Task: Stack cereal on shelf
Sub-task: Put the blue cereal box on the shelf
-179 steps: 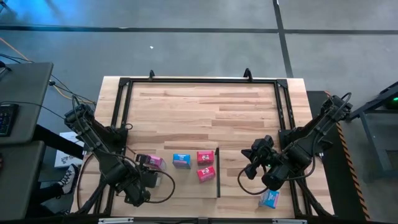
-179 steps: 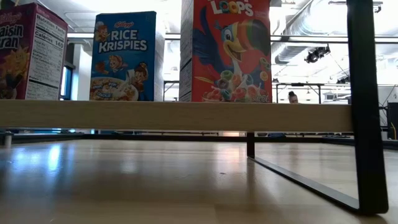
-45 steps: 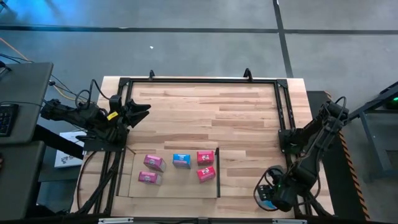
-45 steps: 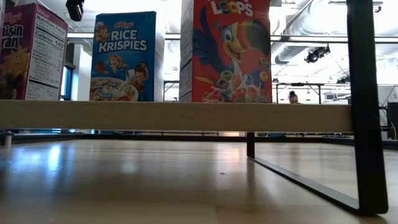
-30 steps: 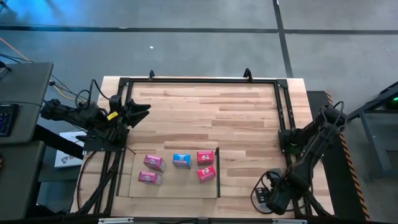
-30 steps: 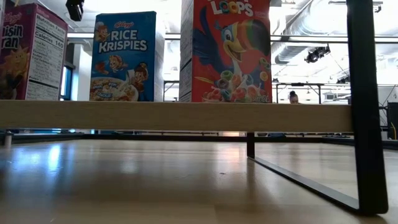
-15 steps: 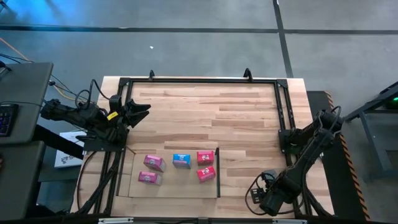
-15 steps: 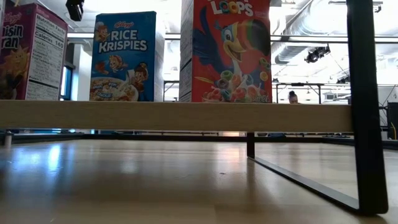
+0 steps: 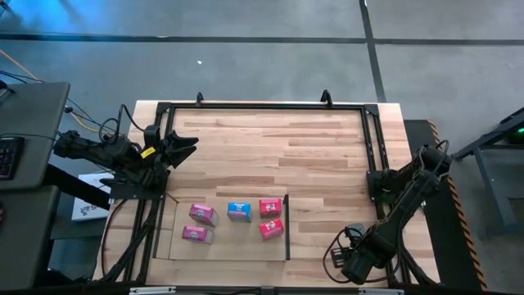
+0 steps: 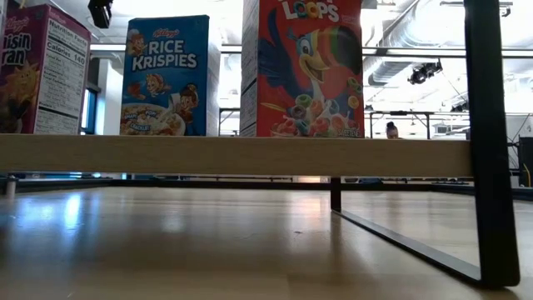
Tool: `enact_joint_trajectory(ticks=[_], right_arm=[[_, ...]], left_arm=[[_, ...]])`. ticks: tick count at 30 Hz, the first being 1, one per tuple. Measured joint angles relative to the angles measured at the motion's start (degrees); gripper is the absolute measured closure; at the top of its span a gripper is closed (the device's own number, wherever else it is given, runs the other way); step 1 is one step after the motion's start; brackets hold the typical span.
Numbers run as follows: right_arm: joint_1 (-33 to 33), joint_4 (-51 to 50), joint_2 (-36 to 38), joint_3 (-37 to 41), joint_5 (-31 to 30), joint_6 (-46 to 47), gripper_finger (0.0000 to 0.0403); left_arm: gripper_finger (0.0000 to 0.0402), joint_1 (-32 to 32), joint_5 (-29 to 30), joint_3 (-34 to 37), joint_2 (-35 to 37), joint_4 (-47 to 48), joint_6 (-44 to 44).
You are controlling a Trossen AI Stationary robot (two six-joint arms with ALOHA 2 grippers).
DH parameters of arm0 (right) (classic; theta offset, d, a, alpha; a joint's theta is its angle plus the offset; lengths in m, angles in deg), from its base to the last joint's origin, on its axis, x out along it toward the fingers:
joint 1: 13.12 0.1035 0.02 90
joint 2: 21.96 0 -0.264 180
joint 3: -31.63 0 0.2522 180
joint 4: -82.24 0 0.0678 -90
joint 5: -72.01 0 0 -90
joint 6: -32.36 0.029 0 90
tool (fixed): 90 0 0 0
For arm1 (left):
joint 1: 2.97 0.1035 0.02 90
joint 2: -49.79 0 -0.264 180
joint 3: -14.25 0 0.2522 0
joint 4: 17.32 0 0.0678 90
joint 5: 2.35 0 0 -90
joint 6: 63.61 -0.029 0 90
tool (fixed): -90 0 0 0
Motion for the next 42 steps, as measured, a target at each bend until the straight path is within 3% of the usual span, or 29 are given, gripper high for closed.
enact_joint_trajectory(ticks=[7, 11, 16, 22, 24, 27, 34, 39, 42], right_arm=[[0.1, 0.0, 2.4, 0.0, -0.7, -3.6, 0.0262], [0.1, -0.9, 6.8, -1.1, -5.7, -9.3, 0.0264], [-0.1, -0.9, 15.0, -6.0, -18.9, -22.1, 0.0265], [-2.1, 2.4, 21.9, -16.0, -44.7, -40.8, 0.0265], [-4.6, 3.6, 21.7, -19.9, -49.2, -49.1, 0.0265], [-11.3, 6.7, 18.6, -25.4, -45.9, -62.3, 0.0265], [-24.8, 9.2, 2.8, -41.6, -24.4, -88.9, 0.0265], [-28.4, 8.4, -8.1, -51.6, -15.1, -99.0, 0.0265], [-29.4, 6.9, -13.5, -55.8, -12.5, -101.7, 0.0265]], left_arm=[[0.0173, 0.0, 0.0, 0.0, 0.0, 0.0, 0.0], [0.0173, 0.0, 0.0, 0.0, 0.0, 0.0, 0.0], [0.0173, 0.0, 0.0, 0.0, 0.0, 0.1, 0.0], [0.0173, 0.0, 0.0, 0.0, 0.0, 0.2, 0.2], [0.0173, 0.0, 0.0, 0.0, 0.0, 0.2, 0.2], [0.0173, 0.0, 0.0, 0.0, 0.0, 0.2, 0.2], [0.0173, 0.0, 0.0, 0.0, 0.0, 0.2, 0.1], [0.0173, 0.0, 0.0, 0.0, 0.0, 0.3, 0.2], [0.0173, 0.0, 0.0, 0.0, 0.0, 0.3, 0.2]])
